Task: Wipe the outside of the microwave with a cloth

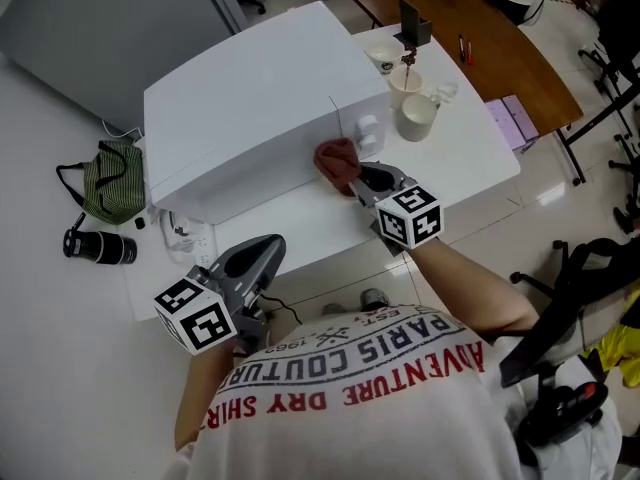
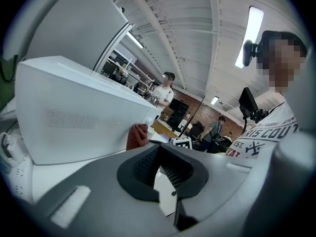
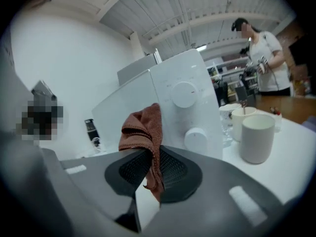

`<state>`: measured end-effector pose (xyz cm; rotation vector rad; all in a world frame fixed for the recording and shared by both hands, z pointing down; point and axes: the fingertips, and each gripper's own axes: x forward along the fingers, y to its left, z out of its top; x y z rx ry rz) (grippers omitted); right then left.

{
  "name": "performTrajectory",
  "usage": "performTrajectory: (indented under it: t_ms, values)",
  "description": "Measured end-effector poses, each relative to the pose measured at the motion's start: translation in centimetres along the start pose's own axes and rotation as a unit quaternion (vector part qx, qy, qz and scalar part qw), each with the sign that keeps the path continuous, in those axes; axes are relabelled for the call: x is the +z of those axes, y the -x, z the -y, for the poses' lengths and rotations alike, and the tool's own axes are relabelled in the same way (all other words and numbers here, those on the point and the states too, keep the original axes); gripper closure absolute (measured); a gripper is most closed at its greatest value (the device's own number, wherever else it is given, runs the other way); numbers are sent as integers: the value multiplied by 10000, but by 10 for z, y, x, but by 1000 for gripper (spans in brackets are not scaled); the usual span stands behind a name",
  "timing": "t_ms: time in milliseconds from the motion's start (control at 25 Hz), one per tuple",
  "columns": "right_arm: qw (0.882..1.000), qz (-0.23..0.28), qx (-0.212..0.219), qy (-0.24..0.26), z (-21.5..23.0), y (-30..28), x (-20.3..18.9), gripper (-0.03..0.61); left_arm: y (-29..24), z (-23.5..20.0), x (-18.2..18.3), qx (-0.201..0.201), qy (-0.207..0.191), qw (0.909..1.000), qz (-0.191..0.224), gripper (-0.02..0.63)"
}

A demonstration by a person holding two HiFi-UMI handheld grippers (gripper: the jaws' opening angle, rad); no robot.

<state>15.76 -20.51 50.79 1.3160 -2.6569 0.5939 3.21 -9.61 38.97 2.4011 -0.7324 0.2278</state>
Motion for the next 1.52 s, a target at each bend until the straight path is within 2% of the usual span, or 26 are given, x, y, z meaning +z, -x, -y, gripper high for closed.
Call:
performTrajectory:
  t_ms: [80,160,200,280,400,480,1000,1520]
  values:
    - [9937,-165,906,-633,-29,20,13,532,1,-3,4,16,-1,10000,79,612]
    - [9758,-132,1791,-1243,-62,50,39,532,3,-4,10,4,-13,9998,184,612]
    - [9684,-45,2107,-1336,-77,66,55,532,5,-4,14,-17,-39,9997,256,612]
    - [9657,53,2356,-1091,-101,91,82,534,10,0,23,-86,-123,9991,405,612]
    - [9713,98,2286,-654,-117,111,108,534,11,10,33,-287,-267,9978,543,612]
    - [9738,142,2205,-541,-119,113,117,535,9,15,38,-403,-352,9968,596,612]
    - [9736,47,2175,-697,-131,106,113,537,13,22,48,-705,-482,9935,759,612]
    - [9702,-29,2314,-720,-142,99,105,538,17,22,47,-629,-534,9944,654,612]
